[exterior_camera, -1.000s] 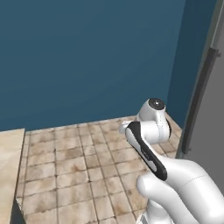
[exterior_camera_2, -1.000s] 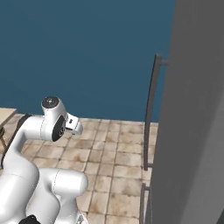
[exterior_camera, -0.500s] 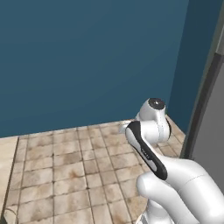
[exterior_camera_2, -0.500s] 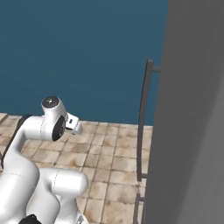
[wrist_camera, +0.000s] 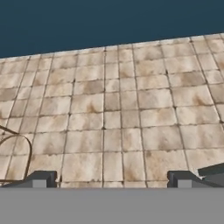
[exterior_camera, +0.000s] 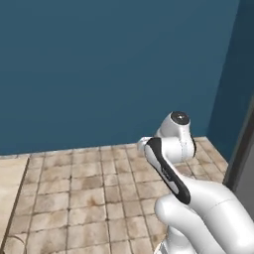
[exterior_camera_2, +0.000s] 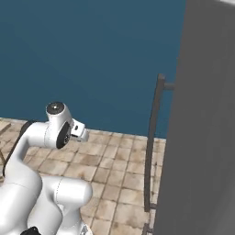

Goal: Four empty soda cans are scattered around the kitchen. Gather all the cans and cluster them next to the stove for recycling.

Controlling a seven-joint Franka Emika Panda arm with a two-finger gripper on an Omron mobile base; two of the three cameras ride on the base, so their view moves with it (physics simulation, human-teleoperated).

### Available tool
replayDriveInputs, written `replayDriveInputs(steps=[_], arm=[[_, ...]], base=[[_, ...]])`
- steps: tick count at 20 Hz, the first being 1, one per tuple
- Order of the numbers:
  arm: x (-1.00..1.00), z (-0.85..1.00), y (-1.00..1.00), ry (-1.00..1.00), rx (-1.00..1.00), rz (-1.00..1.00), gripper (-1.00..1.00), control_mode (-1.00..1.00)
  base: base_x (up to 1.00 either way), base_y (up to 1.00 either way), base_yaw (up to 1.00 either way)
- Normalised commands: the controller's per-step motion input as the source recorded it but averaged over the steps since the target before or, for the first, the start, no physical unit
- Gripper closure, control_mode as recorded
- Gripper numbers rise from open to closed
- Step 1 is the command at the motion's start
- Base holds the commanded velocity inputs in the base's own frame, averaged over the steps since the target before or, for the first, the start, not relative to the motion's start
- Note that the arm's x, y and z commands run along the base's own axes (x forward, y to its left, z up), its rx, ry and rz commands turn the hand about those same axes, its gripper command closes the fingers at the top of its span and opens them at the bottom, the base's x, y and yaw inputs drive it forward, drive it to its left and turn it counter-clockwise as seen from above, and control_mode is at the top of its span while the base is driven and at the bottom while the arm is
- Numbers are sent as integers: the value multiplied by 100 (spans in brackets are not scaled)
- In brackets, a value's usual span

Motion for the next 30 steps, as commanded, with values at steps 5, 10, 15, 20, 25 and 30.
replayDriveInputs(steps=[5, 10, 15, 20, 25, 30], arm=[[0, 0, 0, 0, 0, 0, -100, 100], [0, 0, 0, 0, 0, 0, -100, 100], [0, 0, 0, 0, 0, 0, -100, 100], [0, 0, 0, 0, 0, 0, -100, 100], [0, 0, 0, 0, 0, 0, -100, 100], [0, 0, 0, 0, 0, 0, -100, 100]], base=[[43, -4, 63], [33, -4, 73], [34, -10, 66], [43, -25, 39], [48, -31, 25], [54, -34, 15]])
